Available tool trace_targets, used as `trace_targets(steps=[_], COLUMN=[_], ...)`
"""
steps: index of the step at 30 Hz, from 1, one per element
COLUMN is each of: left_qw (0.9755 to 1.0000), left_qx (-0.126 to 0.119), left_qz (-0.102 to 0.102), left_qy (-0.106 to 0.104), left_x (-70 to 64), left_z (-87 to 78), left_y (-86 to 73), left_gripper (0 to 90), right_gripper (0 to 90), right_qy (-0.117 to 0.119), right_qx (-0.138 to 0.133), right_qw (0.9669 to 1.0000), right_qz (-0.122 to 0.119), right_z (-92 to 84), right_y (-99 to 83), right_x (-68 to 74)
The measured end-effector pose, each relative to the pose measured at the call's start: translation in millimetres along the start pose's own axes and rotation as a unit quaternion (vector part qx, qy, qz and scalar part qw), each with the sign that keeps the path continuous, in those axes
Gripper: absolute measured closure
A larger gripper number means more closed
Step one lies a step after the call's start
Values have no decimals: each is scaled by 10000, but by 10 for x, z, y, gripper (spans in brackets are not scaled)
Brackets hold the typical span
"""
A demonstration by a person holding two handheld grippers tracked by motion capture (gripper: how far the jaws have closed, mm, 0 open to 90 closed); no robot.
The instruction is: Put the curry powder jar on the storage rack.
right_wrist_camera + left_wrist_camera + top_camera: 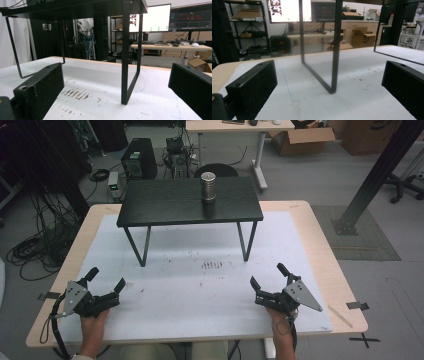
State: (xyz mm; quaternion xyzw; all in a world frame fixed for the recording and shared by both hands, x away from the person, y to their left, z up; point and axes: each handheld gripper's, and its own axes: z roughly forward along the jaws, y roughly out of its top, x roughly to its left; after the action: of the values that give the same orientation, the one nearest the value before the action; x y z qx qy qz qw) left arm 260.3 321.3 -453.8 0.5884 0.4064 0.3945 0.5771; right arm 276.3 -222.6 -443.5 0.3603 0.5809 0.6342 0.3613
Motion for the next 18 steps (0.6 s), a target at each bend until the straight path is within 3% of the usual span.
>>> trace_targets(steps=[18], left_qw=[10000], left_qx=[-1], left_qz=[6], left_qy=[3], left_x=[0], left_z=[-1], left_y=[0], left_gripper=[5], right_gripper=[0], right_qy=[4], right_qx=[14], right_qw=[9999], right_qz=[-161], right_z=[-17], right_y=[-120], right_x=[49])
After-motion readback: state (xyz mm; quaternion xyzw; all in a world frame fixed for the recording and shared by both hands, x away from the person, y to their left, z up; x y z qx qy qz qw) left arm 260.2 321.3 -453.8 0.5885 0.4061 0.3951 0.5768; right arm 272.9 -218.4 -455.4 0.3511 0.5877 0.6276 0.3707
